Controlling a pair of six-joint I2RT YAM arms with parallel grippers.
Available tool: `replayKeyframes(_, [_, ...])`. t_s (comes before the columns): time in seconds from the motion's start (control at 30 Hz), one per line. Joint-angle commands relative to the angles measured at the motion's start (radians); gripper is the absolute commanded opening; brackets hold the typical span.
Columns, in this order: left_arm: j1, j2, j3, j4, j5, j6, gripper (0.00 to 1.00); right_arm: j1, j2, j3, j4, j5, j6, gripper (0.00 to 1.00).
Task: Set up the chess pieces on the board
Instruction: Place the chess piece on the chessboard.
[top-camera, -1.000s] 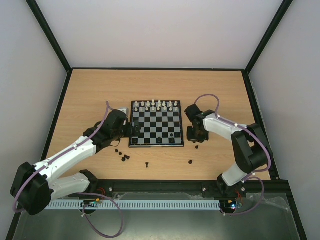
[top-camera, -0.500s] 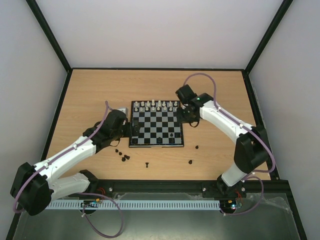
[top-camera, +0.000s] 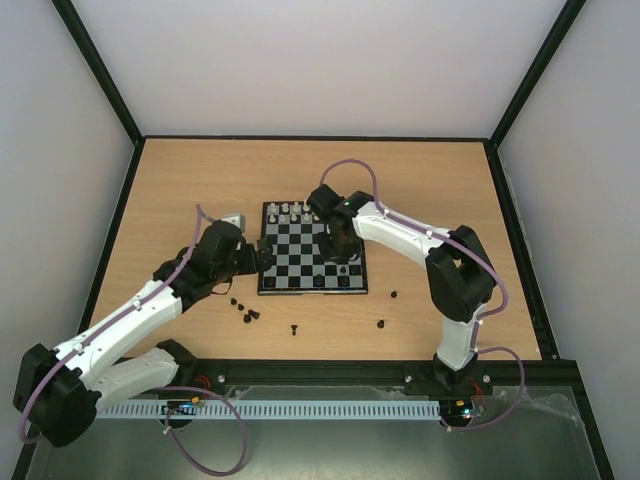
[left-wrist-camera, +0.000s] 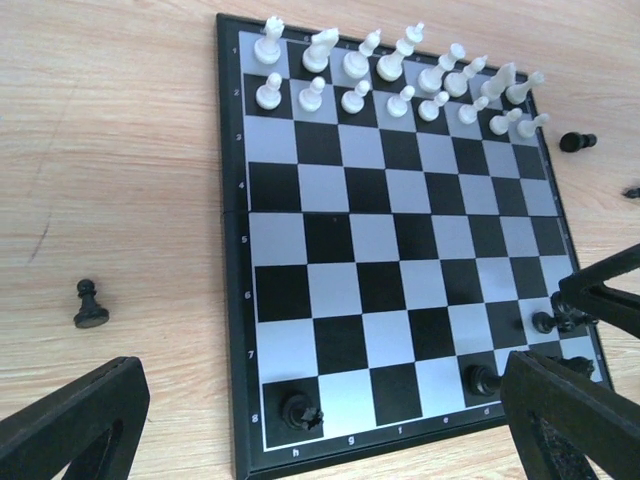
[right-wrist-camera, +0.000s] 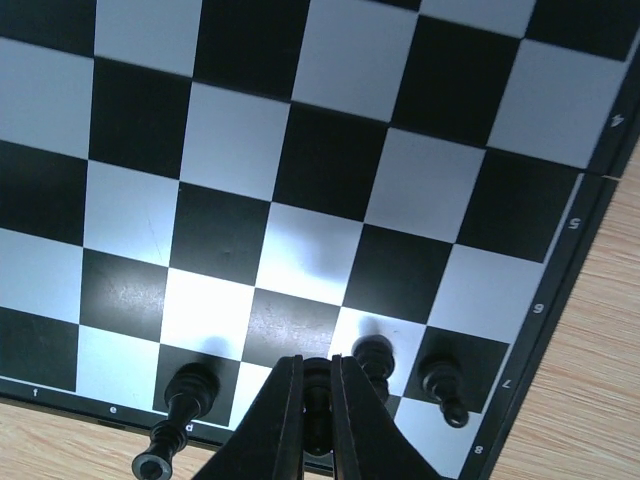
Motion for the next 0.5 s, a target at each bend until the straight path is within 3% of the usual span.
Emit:
replayKeyframes(0.0, [0.008,-0.013,-0.023,-0.026,-0.014,-0.011,1.0,0.023,0.029,0.021,-0.051,-0.005,-0.003,0.01])
replayKeyframes(0.47, [0.011,-0.024,-0.03,-0.027,-0.015,-0.007,1.0,0.048,0.105,0.027,-0.027,-0.007,0.003,0.02])
